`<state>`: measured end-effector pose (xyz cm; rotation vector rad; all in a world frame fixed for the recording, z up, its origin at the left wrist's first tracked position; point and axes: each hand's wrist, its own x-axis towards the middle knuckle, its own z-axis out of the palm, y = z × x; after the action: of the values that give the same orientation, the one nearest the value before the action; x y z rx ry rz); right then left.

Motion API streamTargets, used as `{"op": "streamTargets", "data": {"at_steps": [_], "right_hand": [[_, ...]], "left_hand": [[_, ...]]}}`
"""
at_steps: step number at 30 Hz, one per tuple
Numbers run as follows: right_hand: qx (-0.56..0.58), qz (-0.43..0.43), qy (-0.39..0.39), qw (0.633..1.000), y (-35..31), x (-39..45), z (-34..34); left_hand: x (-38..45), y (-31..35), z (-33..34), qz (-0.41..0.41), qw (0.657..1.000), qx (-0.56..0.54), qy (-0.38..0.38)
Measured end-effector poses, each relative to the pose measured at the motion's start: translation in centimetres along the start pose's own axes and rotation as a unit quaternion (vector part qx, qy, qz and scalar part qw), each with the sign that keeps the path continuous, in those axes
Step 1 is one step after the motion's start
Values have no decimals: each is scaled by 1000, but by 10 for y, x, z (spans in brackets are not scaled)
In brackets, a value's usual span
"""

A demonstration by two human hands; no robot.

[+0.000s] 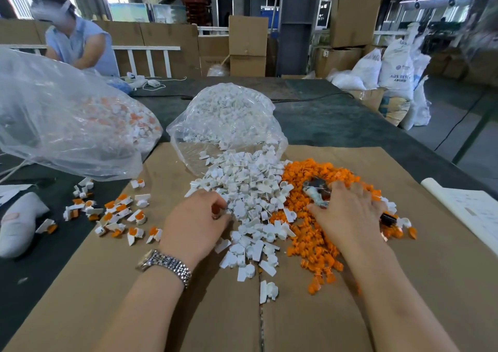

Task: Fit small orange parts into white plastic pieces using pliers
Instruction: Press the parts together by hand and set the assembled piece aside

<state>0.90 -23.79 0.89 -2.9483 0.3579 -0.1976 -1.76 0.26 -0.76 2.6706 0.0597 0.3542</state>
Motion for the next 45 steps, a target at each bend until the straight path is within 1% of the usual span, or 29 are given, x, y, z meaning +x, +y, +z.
{"op": "streamTargets", "data": {"at_steps": [2,4,9,10,12,14,15,16,18,20,21,23,25,27,28,30,32,33,35,36,38,40,41,44,45], "right_hand": [[-6,-5,9,1000,-1,1,3],[1,-3,12,1000,-1,1,5],[27,1,1,1000,2,0,10],[43,-1,9,999,3,0,10],[74,-27,53,995,4,-1,7],[95,-79,107,987,4,-2,4],[97,-103,114,983,3,-4,3],[90,-121,101,983,1,-5,2],[61,-138,52,987,-3,-8,4],[24,-142,31,989,-6,-9,7],[7,-142,30,989,-8,-9,8],[-25,-142,32,989,-12,-9,9],[-45,-141,35,988,-15,-10,11],[-45,-139,38,988,-16,-10,12],[-41,-140,42,988,-15,-11,11],[-11,-145,61,987,-13,-11,9],[77,-148,82,983,-11,-11,5],[145,-147,82,975,-10,-11,3],[287,-145,52,945,-11,-12,-1],[349,-150,27,924,-12,-13,-3],[460,-168,-34,871,-15,-16,-5],[530,-185,-79,824,-16,-19,-8],[550,-189,-89,809,-16,-20,-8],[587,-176,-98,784,-17,-22,-11],[606,-168,-111,770,-17,-22,-12]], "left_hand": [[2,1,5,5,1000,25,-3],[4,2,7,10,999,36,11],[1,3,7,0,999,30,25],[0,2,6,-1,999,17,33],[-1,1,2,-8,998,-20,59],[-2,2,-2,-28,994,-75,81],[-3,3,-3,-41,990,-107,84],[-3,4,-4,-55,985,-143,81],[-4,6,-5,-80,970,-221,65],[-4,8,-7,-108,940,-321,44],[-4,8,-8,-125,915,-382,30],[-5,10,-12,-156,853,-498,-9],[-5,11,-14,-175,787,-588,-59],[-5,11,-15,-185,727,-653,-107],[-5,11,-15,-189,703,-674,-125],[-5,11,-15,-191,673,-698,-149],[-4,12,-15,-192,658,-710,-163],[-4,13,-14,-191,653,-713,-168],[-4,14,-14,-185,646,-718,-179],[-4,15,-14,-181,645,-720,-183],[-4,17,-13,-173,641,-724,-189],[-5,19,-13,-165,638,-727,-190],[-6,20,-13,-161,639,-728,-189],[-7,21,-12,-146,647,-726,-183],[-7,22,-12,-141,654,-721,-177]]}}
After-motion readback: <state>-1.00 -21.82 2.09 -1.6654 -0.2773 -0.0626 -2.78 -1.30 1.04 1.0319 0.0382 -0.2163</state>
